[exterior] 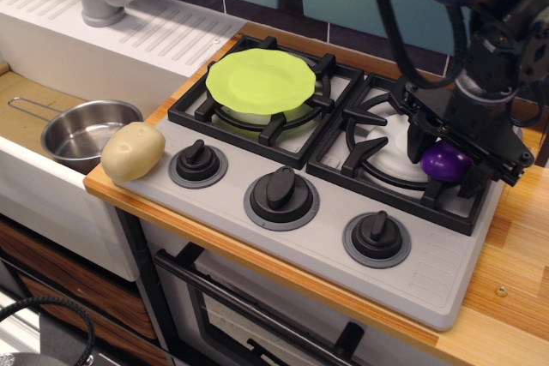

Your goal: Put eggplant on plate and largepotato in pot or pan in sink

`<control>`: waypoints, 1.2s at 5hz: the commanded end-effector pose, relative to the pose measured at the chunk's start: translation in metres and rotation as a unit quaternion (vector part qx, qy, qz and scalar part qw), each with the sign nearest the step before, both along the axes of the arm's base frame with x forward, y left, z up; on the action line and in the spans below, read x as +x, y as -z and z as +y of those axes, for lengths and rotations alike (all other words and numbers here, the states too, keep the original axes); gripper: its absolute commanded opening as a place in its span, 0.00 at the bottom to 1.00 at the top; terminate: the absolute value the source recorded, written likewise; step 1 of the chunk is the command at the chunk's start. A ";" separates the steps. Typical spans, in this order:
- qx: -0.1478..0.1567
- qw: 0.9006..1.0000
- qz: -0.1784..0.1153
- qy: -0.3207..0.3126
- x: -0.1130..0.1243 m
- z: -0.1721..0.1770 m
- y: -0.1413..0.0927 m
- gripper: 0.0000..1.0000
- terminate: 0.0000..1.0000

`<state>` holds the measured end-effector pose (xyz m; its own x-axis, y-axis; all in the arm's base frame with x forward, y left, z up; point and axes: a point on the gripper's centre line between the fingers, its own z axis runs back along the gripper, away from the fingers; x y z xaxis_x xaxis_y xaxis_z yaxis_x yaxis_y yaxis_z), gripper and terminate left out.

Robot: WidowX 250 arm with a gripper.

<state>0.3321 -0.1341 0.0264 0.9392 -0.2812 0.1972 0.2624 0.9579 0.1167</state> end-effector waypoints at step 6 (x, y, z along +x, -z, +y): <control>0.013 1.000 0.015 0.004 -0.020 -0.006 -0.071 0.00 0.00</control>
